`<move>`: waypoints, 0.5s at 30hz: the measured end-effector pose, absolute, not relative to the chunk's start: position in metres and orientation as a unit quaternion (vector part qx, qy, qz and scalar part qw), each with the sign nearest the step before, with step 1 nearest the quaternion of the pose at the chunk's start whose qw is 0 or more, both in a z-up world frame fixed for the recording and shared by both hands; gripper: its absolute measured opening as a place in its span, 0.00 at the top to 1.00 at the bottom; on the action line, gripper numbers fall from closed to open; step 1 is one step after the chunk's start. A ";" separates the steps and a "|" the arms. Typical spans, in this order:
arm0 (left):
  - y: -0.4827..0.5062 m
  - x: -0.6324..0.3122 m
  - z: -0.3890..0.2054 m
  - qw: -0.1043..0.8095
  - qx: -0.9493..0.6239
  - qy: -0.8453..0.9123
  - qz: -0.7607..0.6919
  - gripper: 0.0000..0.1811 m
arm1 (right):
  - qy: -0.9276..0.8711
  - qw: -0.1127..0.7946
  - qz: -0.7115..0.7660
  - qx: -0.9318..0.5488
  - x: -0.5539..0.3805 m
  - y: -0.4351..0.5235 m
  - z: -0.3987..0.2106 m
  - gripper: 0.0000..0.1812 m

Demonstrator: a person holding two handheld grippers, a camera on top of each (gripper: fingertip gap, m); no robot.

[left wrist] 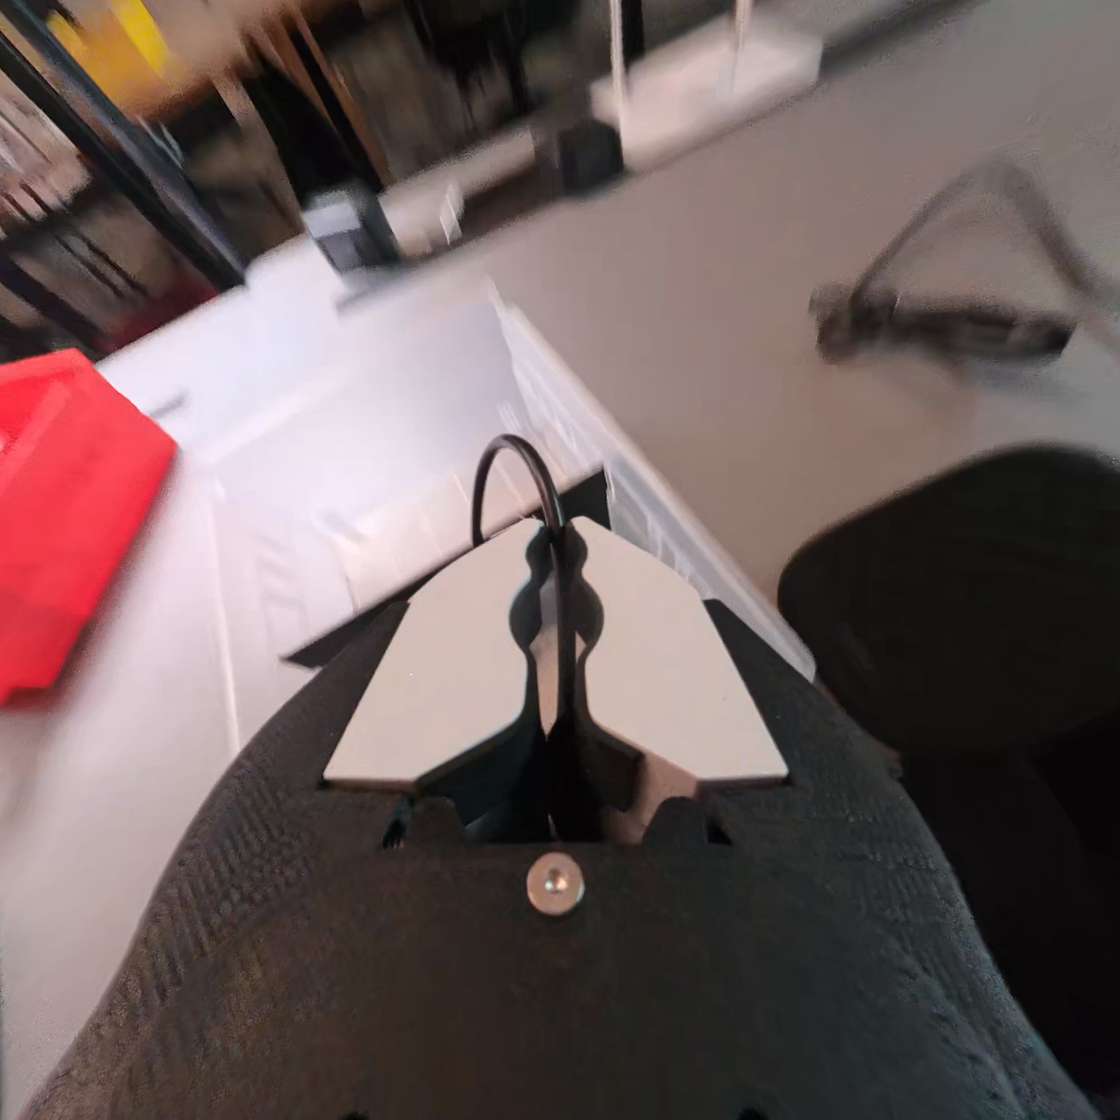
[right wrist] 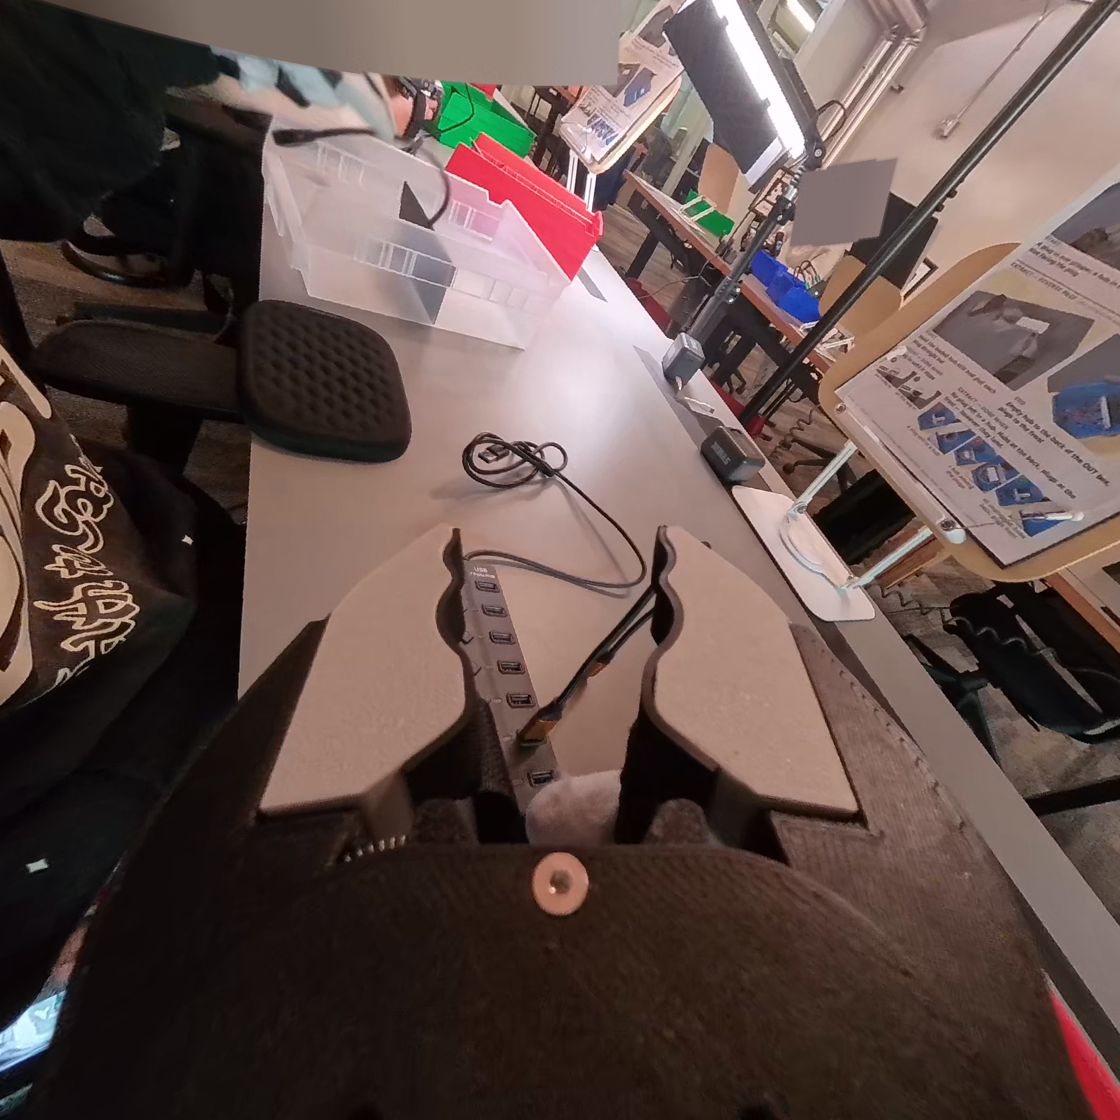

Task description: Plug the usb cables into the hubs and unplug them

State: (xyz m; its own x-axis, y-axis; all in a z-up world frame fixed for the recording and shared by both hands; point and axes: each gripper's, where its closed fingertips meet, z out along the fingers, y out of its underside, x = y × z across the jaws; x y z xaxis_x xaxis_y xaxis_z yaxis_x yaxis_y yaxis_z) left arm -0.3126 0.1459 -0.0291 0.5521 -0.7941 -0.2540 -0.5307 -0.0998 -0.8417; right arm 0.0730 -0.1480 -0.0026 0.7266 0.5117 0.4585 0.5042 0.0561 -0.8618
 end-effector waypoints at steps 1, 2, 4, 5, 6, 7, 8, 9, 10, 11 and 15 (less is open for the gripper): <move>0.143 -0.309 -0.010 0.535 -0.704 0.437 -0.164 0.98 | -0.372 0.625 0.005 -0.686 0.071 -0.147 -0.003 0.67; 0.136 -0.303 0.007 0.569 -0.676 0.423 -0.202 0.98 | -0.374 0.625 0.008 -0.685 0.069 -0.147 -0.004 0.67; 0.123 -0.294 0.037 0.620 -0.621 0.392 -0.276 0.98 | -0.379 0.626 0.015 -0.681 0.062 -0.145 -0.005 0.67; 0.116 -0.288 0.046 0.632 -0.599 0.383 -0.308 0.98 | -0.382 0.626 0.019 -0.679 0.059 -0.144 -0.005 0.68; 0.109 -0.283 0.055 0.644 -0.579 0.374 -0.333 0.98 | -0.385 0.627 0.024 -0.677 0.054 -0.143 -0.006 0.68; 0.104 -0.277 0.063 0.655 -0.559 0.365 -0.353 0.98 | -0.388 0.627 0.028 -0.675 0.050 -0.142 -0.006 0.68; 0.097 -0.271 0.069 0.661 -0.541 0.361 -0.373 0.98 | -0.391 0.626 0.032 -0.674 0.045 -0.141 -0.007 0.68; 0.090 -0.264 0.075 0.664 -0.523 0.362 -0.394 0.98 | -0.394 0.626 0.037 -0.672 0.040 -0.139 -0.008 0.68; 0.081 -0.256 0.081 0.665 -0.501 0.362 -0.419 0.98 | -0.399 0.626 0.044 -0.669 0.034 -0.138 -0.009 0.68; 0.071 -0.247 0.088 0.664 -0.477 0.362 -0.448 0.98 | -0.403 0.627 0.051 -0.665 0.028 -0.137 -0.010 0.68; 0.030 -0.210 0.101 0.618 -0.391 0.372 -0.571 0.98 | -0.410 0.633 0.079 -0.652 0.004 -0.130 -0.014 0.67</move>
